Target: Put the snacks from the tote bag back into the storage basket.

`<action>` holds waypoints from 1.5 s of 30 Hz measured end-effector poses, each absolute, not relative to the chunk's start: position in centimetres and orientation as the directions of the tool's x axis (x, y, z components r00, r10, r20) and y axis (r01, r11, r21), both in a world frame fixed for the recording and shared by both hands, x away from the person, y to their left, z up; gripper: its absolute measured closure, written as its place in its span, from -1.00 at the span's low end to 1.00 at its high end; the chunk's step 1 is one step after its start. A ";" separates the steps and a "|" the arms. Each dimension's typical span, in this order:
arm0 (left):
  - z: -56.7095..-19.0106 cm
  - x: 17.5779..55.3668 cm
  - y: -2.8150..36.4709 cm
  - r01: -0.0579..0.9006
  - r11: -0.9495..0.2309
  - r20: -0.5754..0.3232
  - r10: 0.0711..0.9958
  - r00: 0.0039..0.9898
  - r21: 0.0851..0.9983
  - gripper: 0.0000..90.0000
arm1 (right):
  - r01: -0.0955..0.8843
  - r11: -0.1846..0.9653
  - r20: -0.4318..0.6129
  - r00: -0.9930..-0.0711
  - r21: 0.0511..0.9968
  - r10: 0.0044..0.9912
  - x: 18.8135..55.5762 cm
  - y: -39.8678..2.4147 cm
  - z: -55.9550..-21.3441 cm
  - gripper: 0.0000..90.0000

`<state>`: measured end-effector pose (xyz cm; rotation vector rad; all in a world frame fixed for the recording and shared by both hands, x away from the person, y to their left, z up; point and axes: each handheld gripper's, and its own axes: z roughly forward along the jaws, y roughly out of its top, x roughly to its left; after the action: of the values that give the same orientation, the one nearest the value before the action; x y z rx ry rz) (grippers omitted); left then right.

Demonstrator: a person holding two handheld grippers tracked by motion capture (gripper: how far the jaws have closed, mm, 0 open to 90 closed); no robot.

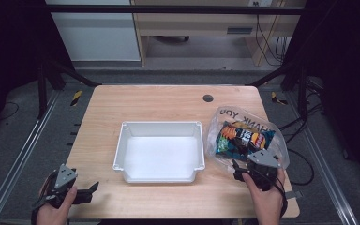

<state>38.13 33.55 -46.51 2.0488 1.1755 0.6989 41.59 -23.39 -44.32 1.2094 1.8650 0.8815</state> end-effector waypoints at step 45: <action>-45.1 36.7 33.2 0.509 -0.313 0.121 0.919 0.375 0.802 -0.93 | 0.497 0.559 -0.268 -0.540 0.664 0.798 47.5 -25.9 -38.5 -0.82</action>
<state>36.65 33.22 -45.11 1.9575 1.2290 0.7712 47.48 -25.93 -38.50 1.0362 2.2377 0.7121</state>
